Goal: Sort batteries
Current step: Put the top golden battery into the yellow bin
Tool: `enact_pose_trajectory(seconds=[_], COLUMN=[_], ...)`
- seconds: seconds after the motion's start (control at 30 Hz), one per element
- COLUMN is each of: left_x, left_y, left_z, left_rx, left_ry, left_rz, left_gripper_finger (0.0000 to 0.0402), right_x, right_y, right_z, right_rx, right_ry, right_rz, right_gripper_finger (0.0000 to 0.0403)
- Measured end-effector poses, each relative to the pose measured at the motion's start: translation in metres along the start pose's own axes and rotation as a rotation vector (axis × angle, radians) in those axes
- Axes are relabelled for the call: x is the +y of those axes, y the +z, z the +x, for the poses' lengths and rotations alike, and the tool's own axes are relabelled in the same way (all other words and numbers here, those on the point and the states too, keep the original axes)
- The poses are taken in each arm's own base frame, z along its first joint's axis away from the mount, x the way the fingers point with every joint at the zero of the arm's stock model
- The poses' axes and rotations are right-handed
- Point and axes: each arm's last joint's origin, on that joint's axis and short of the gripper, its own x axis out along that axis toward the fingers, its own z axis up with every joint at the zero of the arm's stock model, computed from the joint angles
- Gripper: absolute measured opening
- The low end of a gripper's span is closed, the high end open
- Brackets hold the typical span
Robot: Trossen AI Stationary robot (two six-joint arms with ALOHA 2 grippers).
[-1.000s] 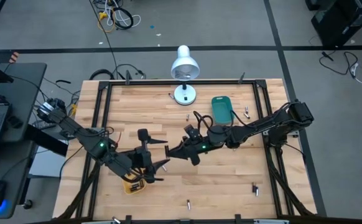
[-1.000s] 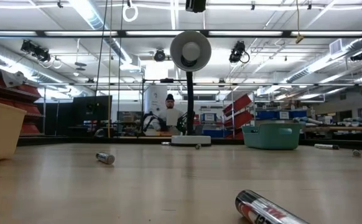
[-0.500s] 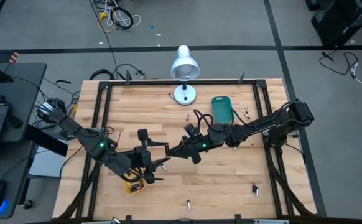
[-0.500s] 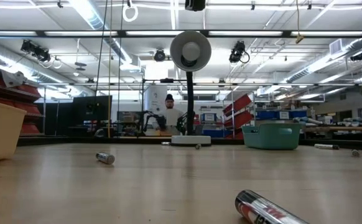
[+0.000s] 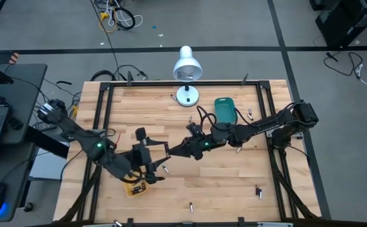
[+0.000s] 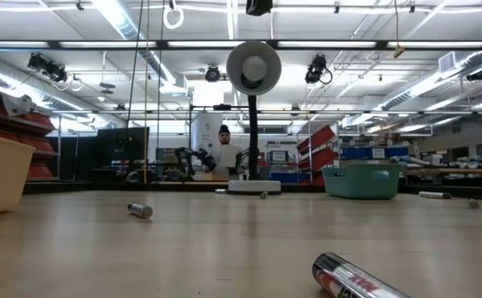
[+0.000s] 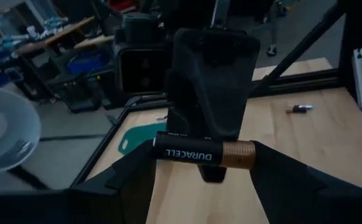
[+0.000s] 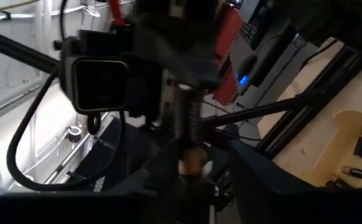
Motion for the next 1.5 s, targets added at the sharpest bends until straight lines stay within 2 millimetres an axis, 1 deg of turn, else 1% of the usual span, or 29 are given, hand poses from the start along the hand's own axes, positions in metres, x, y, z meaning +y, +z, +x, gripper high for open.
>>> enact_pose_trajectory(seconds=[0.13,0.27,0.37,0.43,0.53,0.7,0.87,0.93,1.03,1.13,1.2,1.33,1.43,1.5], left_x=[0.004,0.007,0.009,0.009,0.005,-0.012,-0.033,-0.038,-0.042,-0.041,-0.04,-0.039,-0.039,-0.038], left_y=[0.004,-0.001,-0.008,-0.018,-0.036,-0.066,-0.097,-0.111,-0.133,-0.149,-0.156,-0.162,-0.163,-0.163], left_z=[-0.011,-0.016,-0.024,-0.03,-0.04,-0.055,-0.06,-0.061,-0.061,-0.06,-0.061,-0.061,-0.061,-0.06], left_rx=[0.067,0.173,0.299,0.41,0.525,0.614,0.627,0.66,0.728,0.81,0.863,0.934,0.932,0.919], left_ry=[-0.015,-0.055,-0.113,-0.131,-0.127,-0.138,-0.186,-0.208,-0.207,-0.185,-0.181,-0.195,-0.189,-0.16], left_rz=[-0.03,-0.074,-0.157,-0.198,-0.241,-0.307,-0.429,-0.47,-0.517,-0.553,-0.564,-0.558,-0.557,-0.589], left_gripper_finger=[0.0244,0.0244,0.0244,0.0244,0.0245,0.0245,0.0245,0.0245,0.0245,0.0245,0.0245,0.0248,0.0259,0.0271], right_x=[-0.005,-0.008,-0.015,-0.019,-0.025,-0.033,-0.041,-0.044,-0.046,-0.047,-0.046,-0.045,-0.045,-0.047], right_y=[0.003,0.007,0.004,0.002,-0.002,-0.008,-0.015,-0.018,-0.023,-0.027,-0.027,-0.024,-0.022,-0.021], right_z=[-0.001,-0.002,-0.003,-0.003,-0.005,-0.007,-0.012,-0.014,-0.014,-0.013,-0.013,-0.011,-0.011,-0.012], right_rx=[0.007,0.043,0.085,0.104,0.137,0.186,0.236,0.257,0.272,0.279,0.269,0.214,0.175,0.156], right_ry=[-0.026,-0.034,-0.099,-0.139,-0.205,-0.3,-0.409,-0.448,-0.478,-0.481,-0.482,-0.472,-0.489,-0.512], right_rz=[-0.003,0.004,0.028,0.033,0.034,0.031,0.059,0.068,0.067,0.065,0.05,-0.043,-0.102,-0.108], right_gripper_finger=[0.0149,0.0154,0.0152,0.0151,0.0151,0.015,0.015,0.015,0.015,0.0149,0.0149,0.0149,0.0148,0.0148])
